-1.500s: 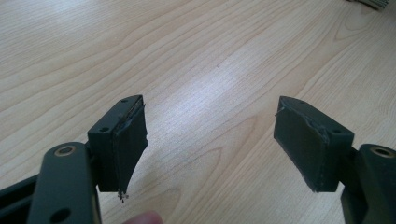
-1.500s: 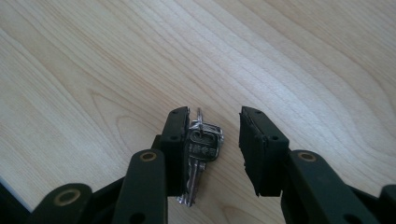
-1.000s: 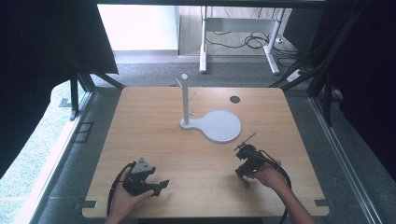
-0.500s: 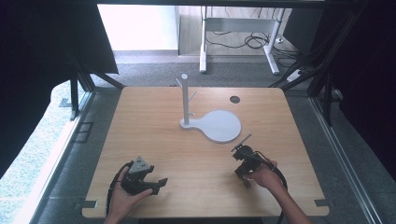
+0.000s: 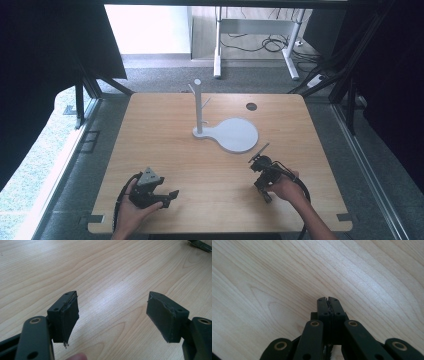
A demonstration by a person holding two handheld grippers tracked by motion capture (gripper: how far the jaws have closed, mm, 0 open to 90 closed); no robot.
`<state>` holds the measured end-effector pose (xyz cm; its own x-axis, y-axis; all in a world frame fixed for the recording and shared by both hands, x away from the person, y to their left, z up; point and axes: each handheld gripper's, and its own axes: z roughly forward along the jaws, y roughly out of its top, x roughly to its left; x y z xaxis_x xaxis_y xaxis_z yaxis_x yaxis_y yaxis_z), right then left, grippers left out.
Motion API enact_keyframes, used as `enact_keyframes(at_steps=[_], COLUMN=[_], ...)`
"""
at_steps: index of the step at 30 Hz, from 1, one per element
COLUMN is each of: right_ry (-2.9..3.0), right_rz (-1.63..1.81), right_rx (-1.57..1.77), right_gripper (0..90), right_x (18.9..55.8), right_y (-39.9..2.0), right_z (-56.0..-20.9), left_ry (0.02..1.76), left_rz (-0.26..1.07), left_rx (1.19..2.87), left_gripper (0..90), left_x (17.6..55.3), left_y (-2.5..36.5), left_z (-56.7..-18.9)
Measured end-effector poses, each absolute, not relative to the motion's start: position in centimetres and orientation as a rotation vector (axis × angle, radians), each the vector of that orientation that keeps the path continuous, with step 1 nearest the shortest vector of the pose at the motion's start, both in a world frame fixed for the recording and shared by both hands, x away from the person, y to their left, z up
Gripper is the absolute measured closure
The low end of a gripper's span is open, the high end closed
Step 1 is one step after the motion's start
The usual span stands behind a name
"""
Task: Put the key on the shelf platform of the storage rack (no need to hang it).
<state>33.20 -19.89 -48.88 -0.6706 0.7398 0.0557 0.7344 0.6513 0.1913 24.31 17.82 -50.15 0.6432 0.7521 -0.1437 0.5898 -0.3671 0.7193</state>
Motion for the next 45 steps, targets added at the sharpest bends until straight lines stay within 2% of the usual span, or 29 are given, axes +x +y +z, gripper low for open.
enact_keyframes(at_steps=[14, 26, 45], right_ry=[2.808, 2.78, 2.772], right_rz=[0.361, 0.403, 0.434], right_rx=[1.268, 1.248, 1.263], right_gripper=[90.0, 90.0, 90.0], right_x=[33.3, 33.7, 35.3], right_y=[-21.5, -21.1, -19.8], right_z=[-45.5, -42.8, -41.8], left_ry=[1.05, 1.055, 1.058], left_rz=[0.266, 0.268, 0.266], left_rx=[2.085, 2.072, 2.057], left_gripper=[26.1, 26.1, 26.2], left_x=[24.5, 24.5, 24.5], left_y=[18.0, 18.4, 18.9], left_z=[-50.4, -50.2, -49.9])
